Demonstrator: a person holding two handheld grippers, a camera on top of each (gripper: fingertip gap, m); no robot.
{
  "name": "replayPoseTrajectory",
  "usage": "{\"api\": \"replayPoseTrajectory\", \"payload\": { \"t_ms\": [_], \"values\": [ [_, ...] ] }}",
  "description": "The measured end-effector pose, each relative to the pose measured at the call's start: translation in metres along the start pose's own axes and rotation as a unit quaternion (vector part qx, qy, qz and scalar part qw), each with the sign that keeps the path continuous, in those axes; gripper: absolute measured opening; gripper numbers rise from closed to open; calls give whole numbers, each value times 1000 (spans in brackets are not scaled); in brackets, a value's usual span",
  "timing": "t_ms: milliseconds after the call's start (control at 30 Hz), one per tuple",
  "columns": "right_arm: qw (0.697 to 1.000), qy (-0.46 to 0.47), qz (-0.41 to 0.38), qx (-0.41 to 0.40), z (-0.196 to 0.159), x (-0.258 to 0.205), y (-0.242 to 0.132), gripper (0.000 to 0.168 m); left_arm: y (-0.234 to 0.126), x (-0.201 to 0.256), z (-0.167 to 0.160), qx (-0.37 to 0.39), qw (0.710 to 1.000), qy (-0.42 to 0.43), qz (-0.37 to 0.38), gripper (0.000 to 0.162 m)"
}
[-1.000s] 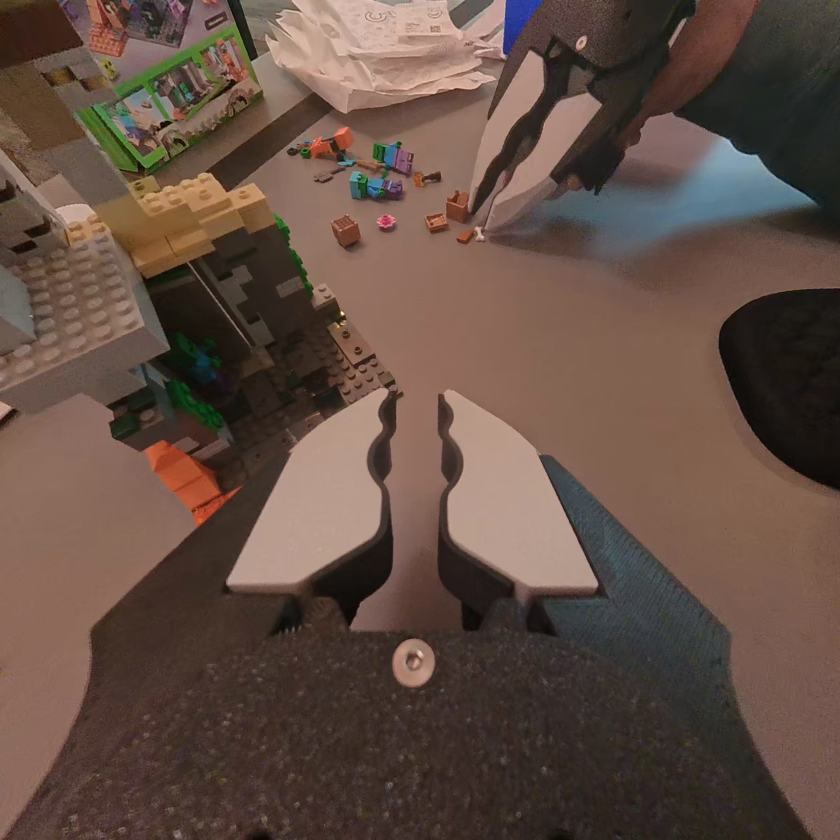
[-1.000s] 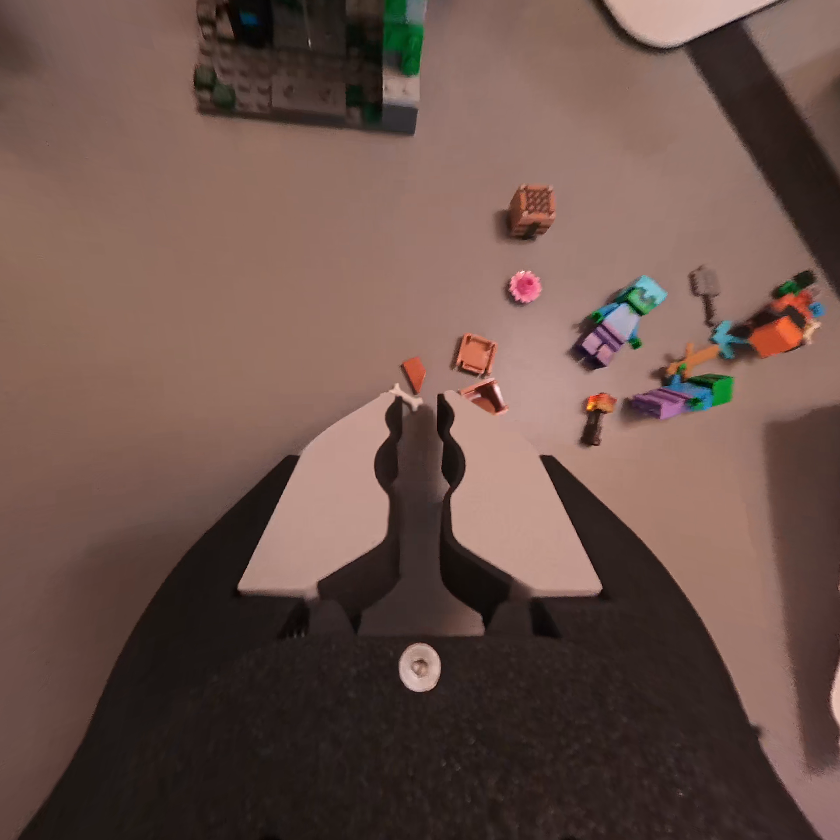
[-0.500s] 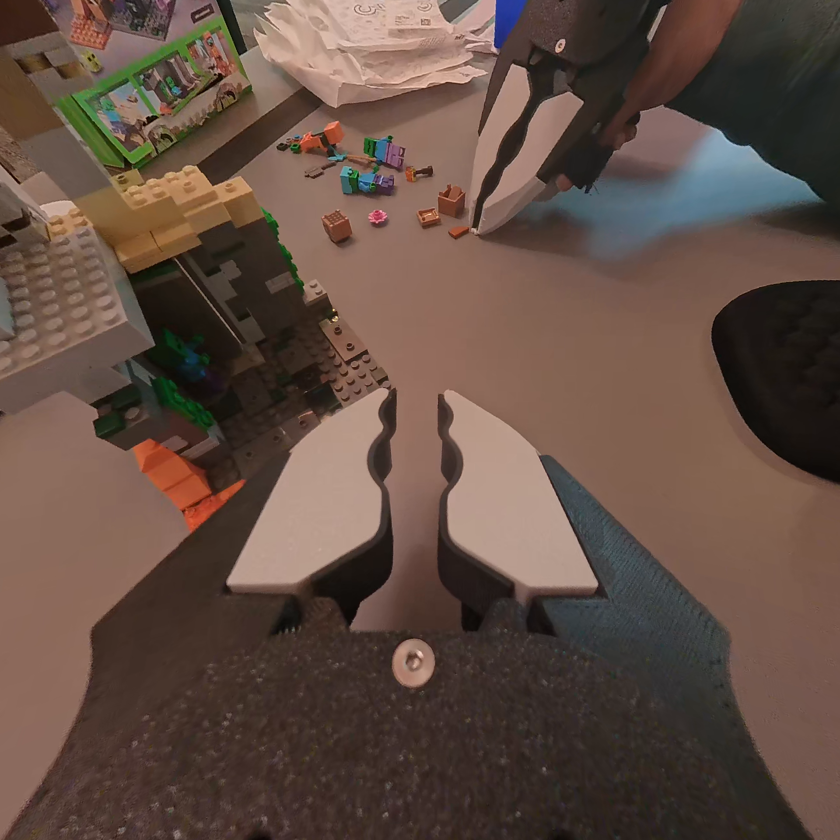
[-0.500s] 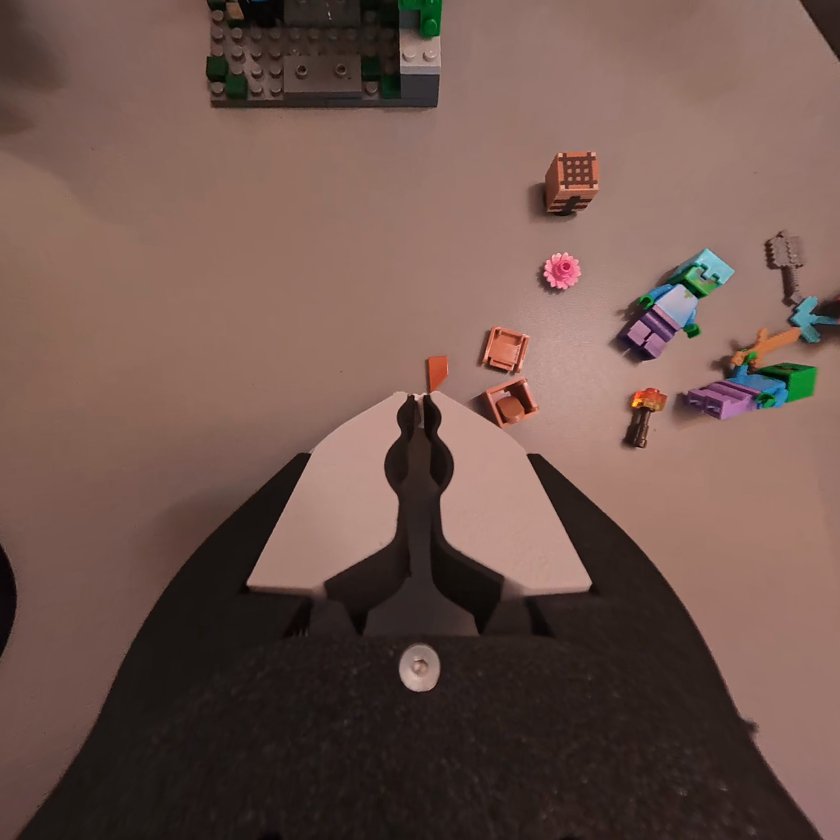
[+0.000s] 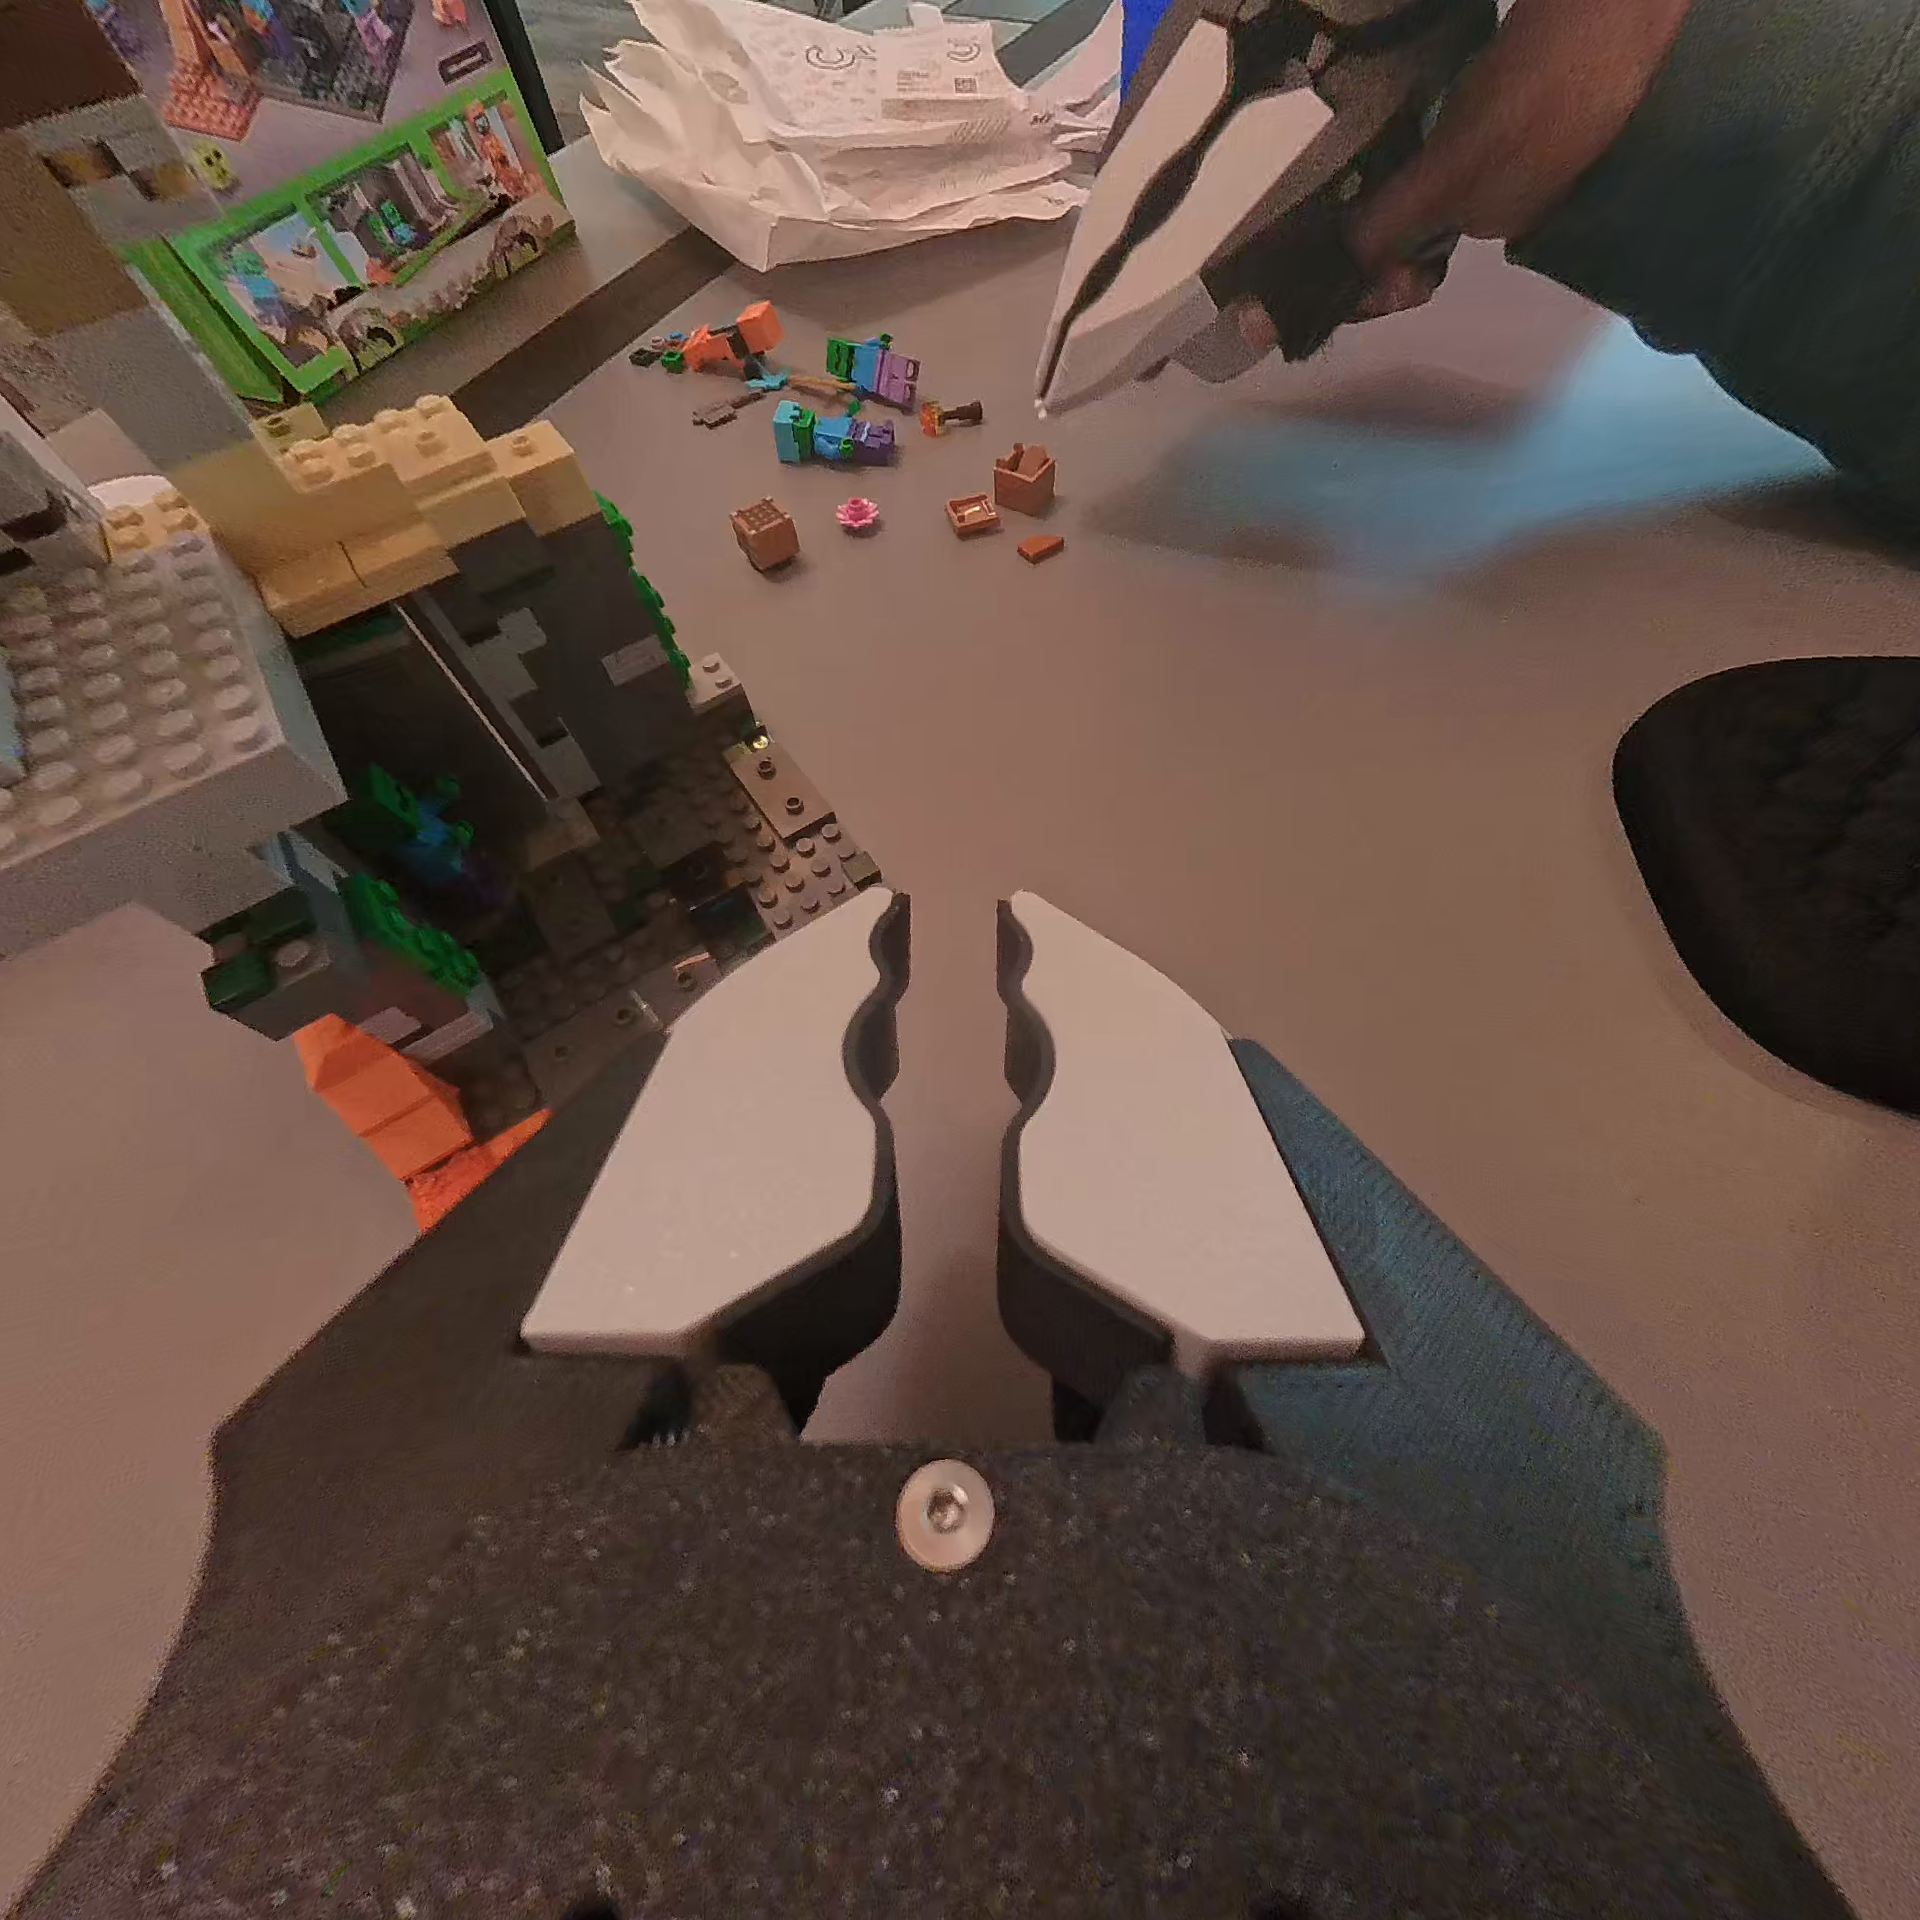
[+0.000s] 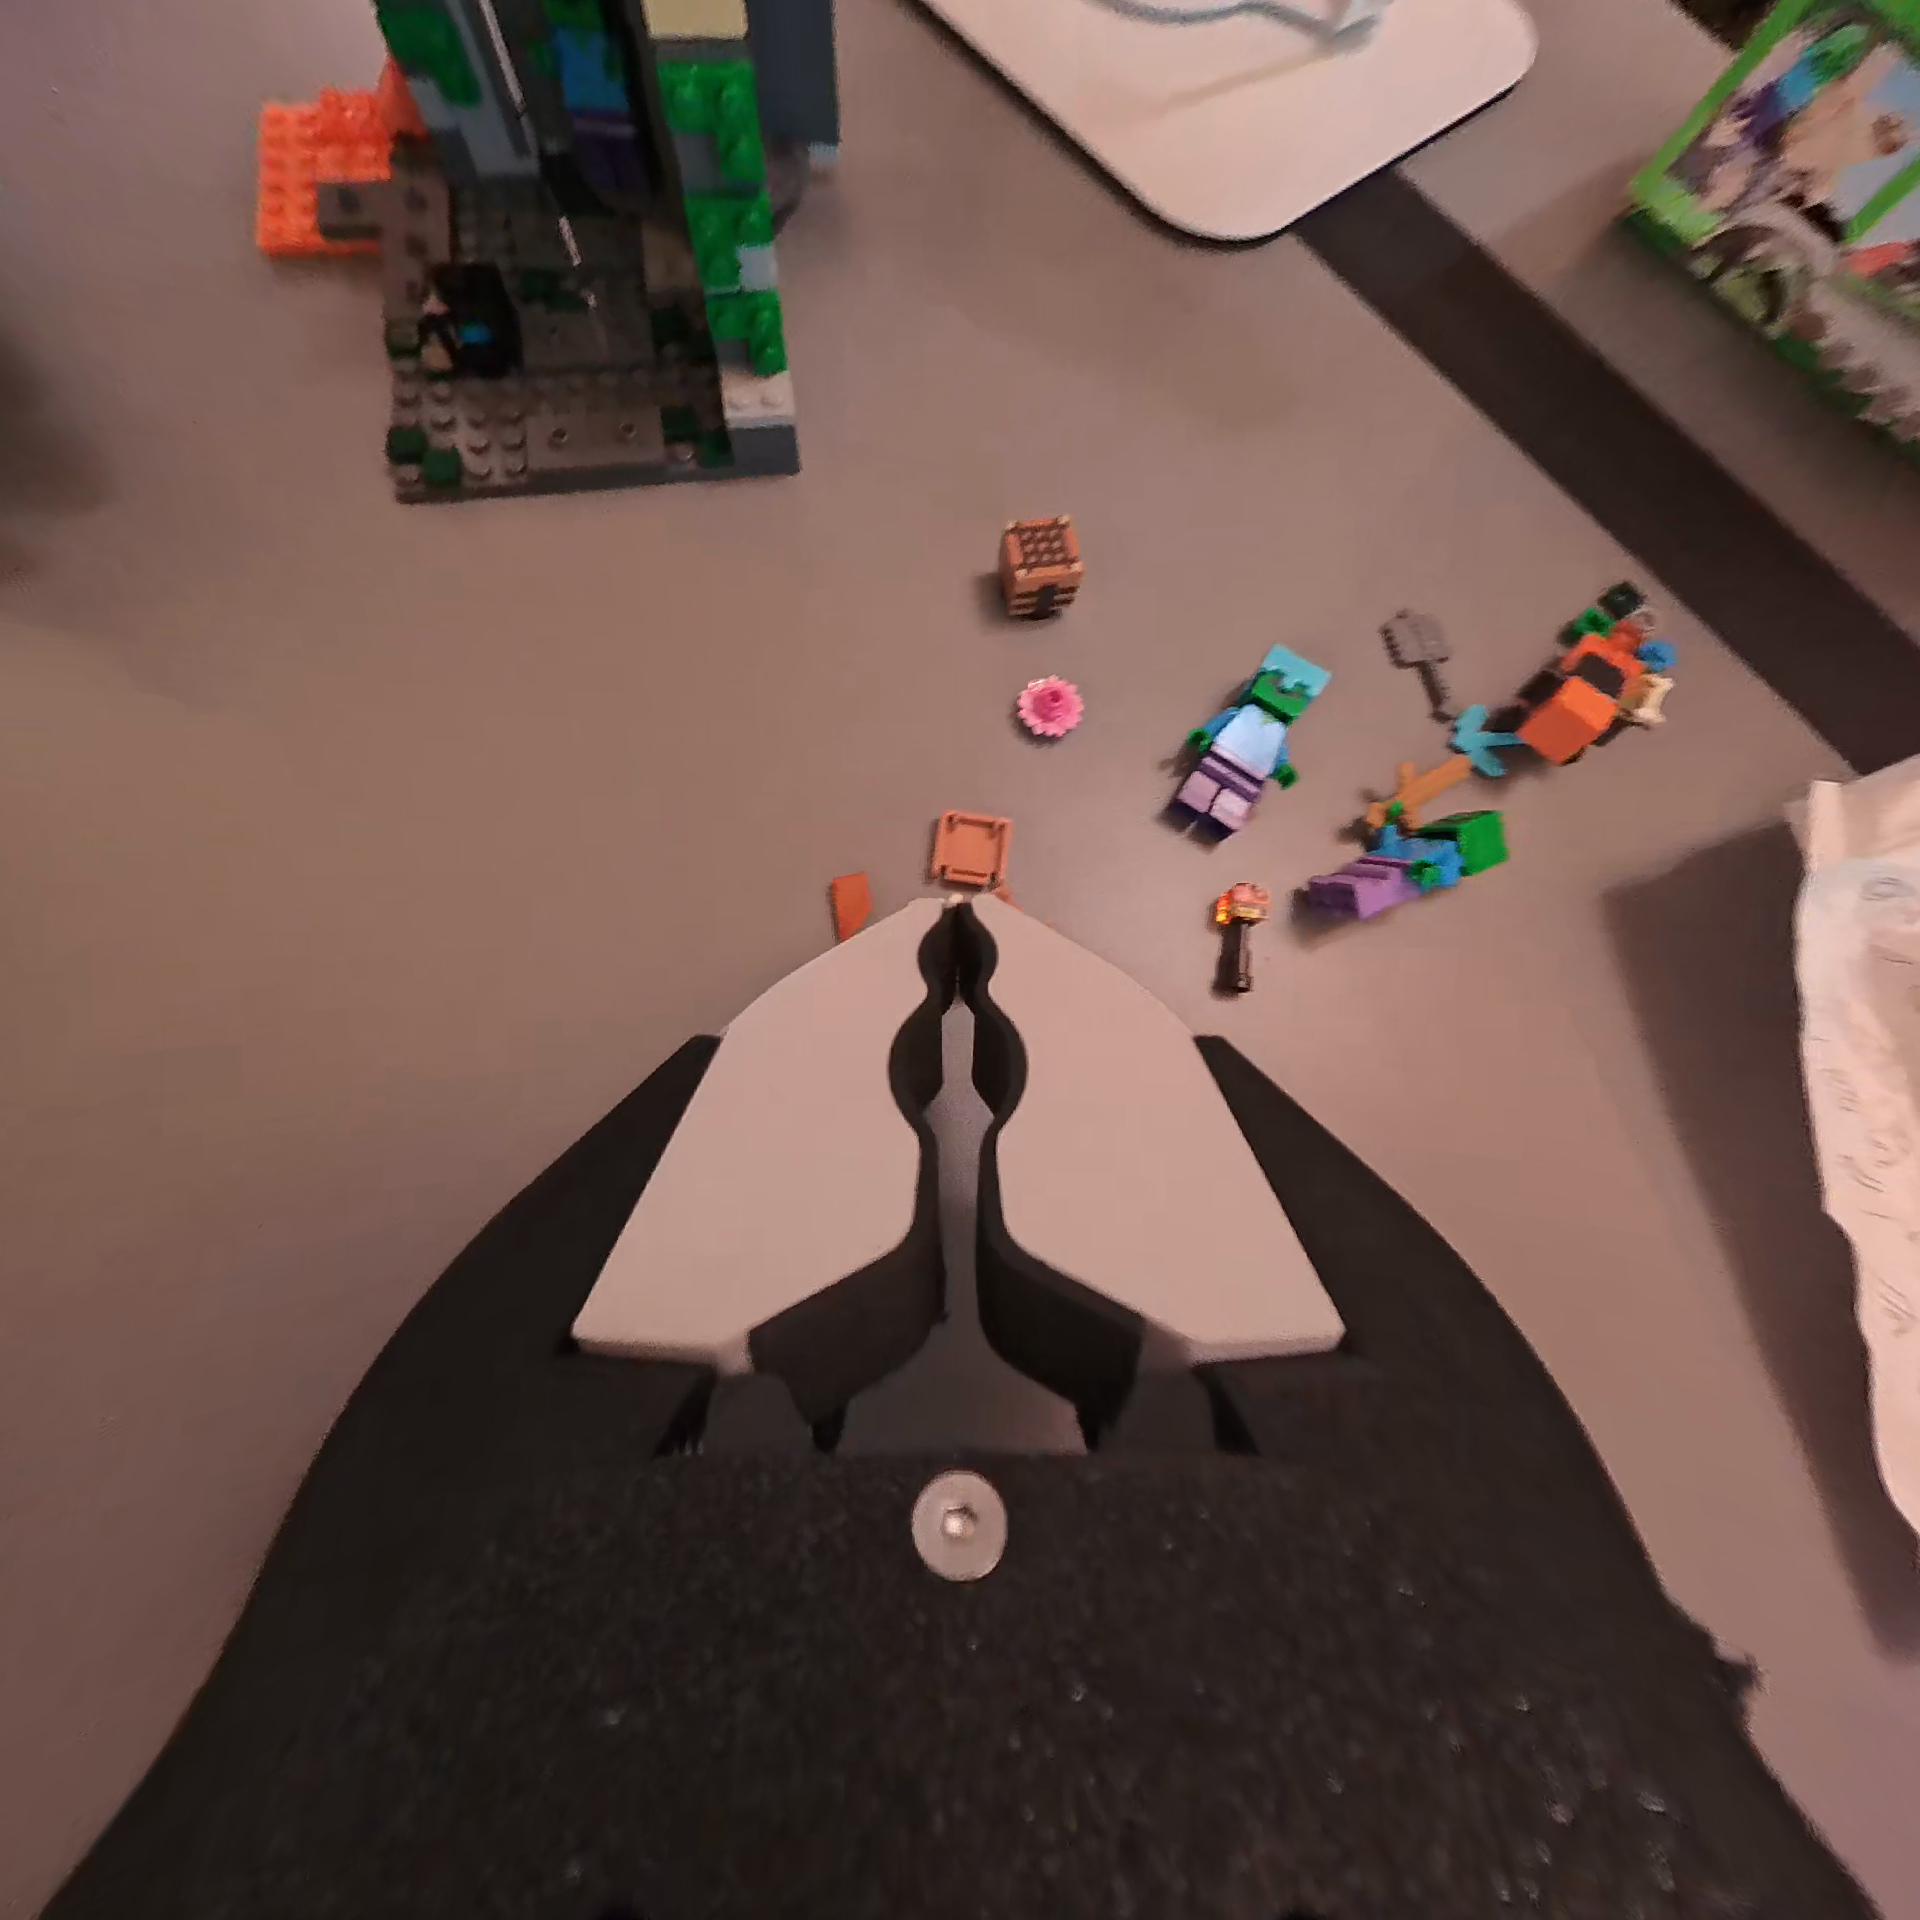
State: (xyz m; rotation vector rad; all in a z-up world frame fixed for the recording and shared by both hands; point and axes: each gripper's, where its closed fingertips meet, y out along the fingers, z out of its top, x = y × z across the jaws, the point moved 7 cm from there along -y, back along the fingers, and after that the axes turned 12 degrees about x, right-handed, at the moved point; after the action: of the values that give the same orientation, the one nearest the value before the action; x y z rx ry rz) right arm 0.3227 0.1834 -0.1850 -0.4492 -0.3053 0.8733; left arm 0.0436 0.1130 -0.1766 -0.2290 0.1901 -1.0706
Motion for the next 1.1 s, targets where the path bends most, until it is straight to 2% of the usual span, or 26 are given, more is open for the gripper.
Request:
{"api": "replayPoseTrajectory", "payload": {
  "t_ms": [233, 567, 667, 1100],
  "values": [
    [999, -4, -48, 11, -2, 10, 1, 0, 1, 1, -2, -4, 1000, 3, -3, 15],
    [999, -4, -46, 4, -6, 9, 4, 0, 1, 0, -2, 0, 1000, 9, 5, 15],
    [999, -2, -46, 5, -7, 9, 4, 5, 0, 0, -1, -2, 1000, 8, 6, 14],
    [998, 0, -55, 36, -1, 10, -2, 9, 0, -2, -2, -1, 1000, 16, 15, 14]
  ]
}}
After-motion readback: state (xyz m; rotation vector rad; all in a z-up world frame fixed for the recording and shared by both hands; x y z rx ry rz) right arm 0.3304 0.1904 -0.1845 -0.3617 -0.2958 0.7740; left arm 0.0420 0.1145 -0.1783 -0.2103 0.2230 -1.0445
